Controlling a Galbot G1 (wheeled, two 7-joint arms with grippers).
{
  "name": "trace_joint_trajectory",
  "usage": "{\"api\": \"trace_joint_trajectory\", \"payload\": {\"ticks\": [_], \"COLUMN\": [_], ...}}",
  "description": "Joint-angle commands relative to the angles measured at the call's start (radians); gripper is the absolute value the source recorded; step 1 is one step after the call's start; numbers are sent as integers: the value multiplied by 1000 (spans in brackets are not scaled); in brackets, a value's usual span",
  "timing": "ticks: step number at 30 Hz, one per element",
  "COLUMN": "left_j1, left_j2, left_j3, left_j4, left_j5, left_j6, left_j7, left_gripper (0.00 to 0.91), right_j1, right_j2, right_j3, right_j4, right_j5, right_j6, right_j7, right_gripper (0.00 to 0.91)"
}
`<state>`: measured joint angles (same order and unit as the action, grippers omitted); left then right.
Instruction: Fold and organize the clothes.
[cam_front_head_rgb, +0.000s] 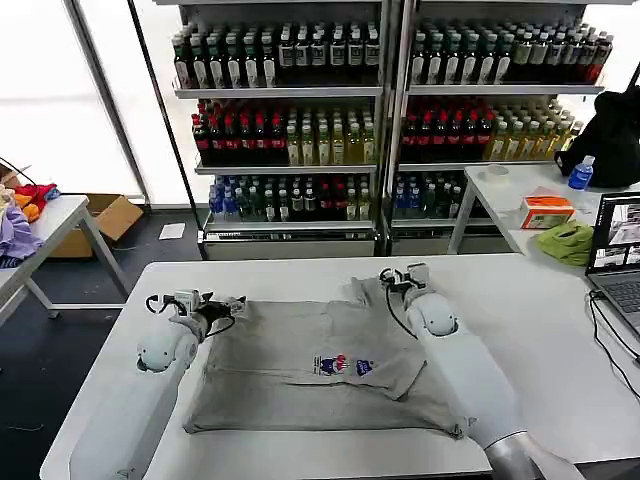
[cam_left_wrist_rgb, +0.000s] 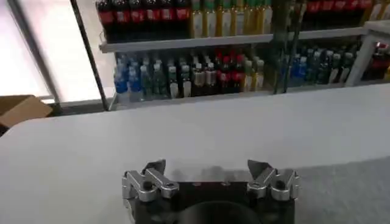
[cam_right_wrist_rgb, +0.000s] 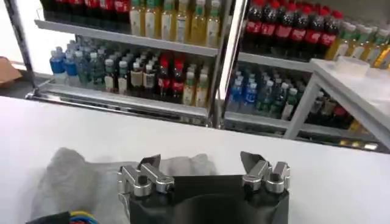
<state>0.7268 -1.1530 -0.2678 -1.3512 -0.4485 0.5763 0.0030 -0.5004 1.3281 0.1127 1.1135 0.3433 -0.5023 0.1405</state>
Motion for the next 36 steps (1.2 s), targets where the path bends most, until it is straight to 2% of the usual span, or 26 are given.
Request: {"api": "trace_joint_trajectory", "payload": {"ticks": [1, 10, 12, 13, 14, 16, 17, 18, 20, 21, 22, 25, 36], "left_j1": [13, 31, 32, 33, 35, 38, 44, 46, 51, 53, 54, 53, 50], "left_j2": [4, 6, 4, 3, 3, 1, -2, -3, -2, 0, -1, -11, -31], "left_j3": [0, -13, -11, -11, -10, -8, -9, -10, -5, -2, -1, -5, -16], "left_j4": [-16, -20, -20, -23, -24, -31, -36, -41, -43, -42, -39, -35, -51], "left_j5": [-1, -4, -5, -5, -5, -3, -4, -4, -4, -3, -3, 0, -1], "left_j6": [1, 0, 1, 1, 1, 1, 1, 1, 1, 1, 1, 0, -7], "left_j7": [-1, 1, 1, 2, 2, 1, 1, 2, 4, 4, 4, 5, 13], "left_gripper": [907, 907, 736, 534, 232, 91, 50, 30, 0, 0, 0, 0, 0], "right_j1": [-4, -33, -35, -38, -41, -56, -63, -77, -90, -100, -104, -118, -156], "right_j2": [8, 5, 9, 11, 12, 12, 11, 10, 9, 9, 10, 13, 33], "right_j3": [2, 8, 8, 11, 15, 23, 26, 29, 33, 34, 37, 44, 71], "right_j4": [4, 23, 21, 20, 22, 32, 39, 46, 46, 47, 51, 53, 94], "right_j5": [1, 1, 1, 0, 0, 1, 2, 3, 3, 4, 7, 12, 51], "right_j6": [-3, -7, -8, -8, -7, -7, -7, -8, -5, -3, -3, 3, 57], "right_j7": [1, 2, 5, 6, 6, 6, 6, 7, 7, 8, 7, 3, 0], "right_gripper": [907, 907, 907, 907, 877, 776, 695, 655, 484, 302, 171, 0, 0]}}
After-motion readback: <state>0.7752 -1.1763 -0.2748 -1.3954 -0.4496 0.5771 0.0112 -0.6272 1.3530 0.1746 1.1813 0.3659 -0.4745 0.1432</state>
